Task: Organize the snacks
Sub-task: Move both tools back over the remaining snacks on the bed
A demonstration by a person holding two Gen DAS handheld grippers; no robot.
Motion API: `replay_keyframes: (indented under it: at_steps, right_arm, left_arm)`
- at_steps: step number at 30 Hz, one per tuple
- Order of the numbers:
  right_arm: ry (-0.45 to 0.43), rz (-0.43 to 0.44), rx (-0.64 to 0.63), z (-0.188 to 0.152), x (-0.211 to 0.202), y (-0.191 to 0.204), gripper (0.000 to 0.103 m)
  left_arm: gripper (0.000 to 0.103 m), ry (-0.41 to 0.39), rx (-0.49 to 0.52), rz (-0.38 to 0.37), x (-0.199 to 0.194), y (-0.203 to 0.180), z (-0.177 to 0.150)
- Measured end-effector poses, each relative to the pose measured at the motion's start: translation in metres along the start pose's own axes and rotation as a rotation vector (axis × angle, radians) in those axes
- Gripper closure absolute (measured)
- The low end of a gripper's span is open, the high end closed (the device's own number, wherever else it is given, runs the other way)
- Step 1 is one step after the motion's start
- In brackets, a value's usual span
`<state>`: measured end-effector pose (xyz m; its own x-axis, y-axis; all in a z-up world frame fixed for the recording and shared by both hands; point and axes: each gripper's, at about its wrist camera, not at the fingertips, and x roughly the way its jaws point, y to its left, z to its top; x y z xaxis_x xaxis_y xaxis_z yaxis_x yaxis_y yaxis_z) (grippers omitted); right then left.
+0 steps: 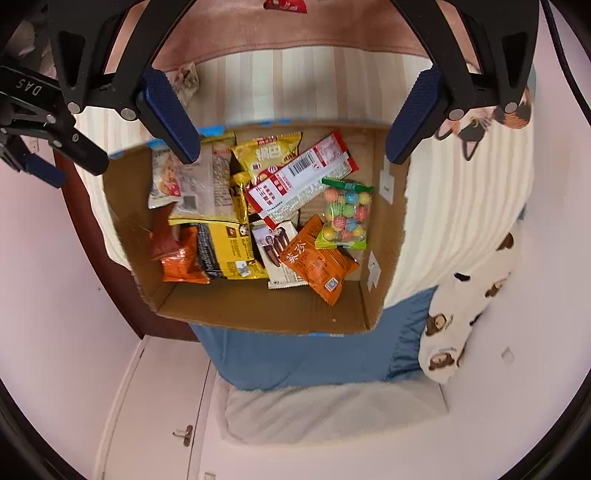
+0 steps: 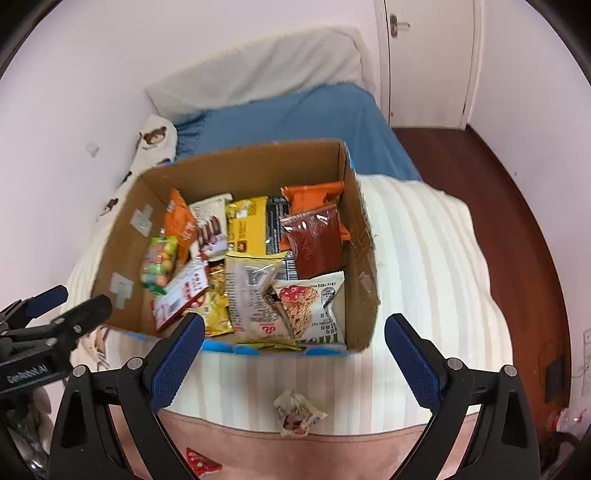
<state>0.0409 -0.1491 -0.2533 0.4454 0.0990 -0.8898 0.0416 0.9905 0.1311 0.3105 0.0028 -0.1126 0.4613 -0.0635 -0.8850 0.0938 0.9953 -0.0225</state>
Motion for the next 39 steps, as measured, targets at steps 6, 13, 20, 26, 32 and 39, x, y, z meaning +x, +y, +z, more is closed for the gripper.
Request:
replay_keyframes:
  at_steps: [6, 13, 20, 26, 32, 39]
  right_arm:
    - [-0.079, 0.005, -0.039, -0.019, -0.048, 0.009, 0.003]
    - [-0.14, 0.021, -0.051, -0.037, -0.088, 0.013, 0.003]
    - [-0.171, 0.04, -0.04, -0.051, -0.109, 0.01, 0.003]
    - [-0.094, 0.102, -0.027, -0.061, -0.098, 0.0, 0.003]
    - [0.113, 0.154, -0.017, -0.083, -0.03, -0.016, 0.003]
    - [0.331, 0.174, -0.006, -0.111, 0.066, -0.028, 0.003]
  left_arm:
    - [0.0, -0.074, 0.005, 0.004, -0.044, -0.009, -0.021]
    - [0.0, -0.129, -0.003, 0.007, -0.08, -0.015, -0.04]
    - [0.0, -0.155, -0.02, 0.02, -0.097, -0.02, -0.056]
    - [0.0, -0.124, -0.074, 0.05, -0.086, -0.018, -0.073]
    - [0.0, 0.038, -0.197, 0.122, -0.033, 0.011, -0.114]
    - [0.0, 0.25, -0.352, 0.139, 0.025, 0.042, -0.177]
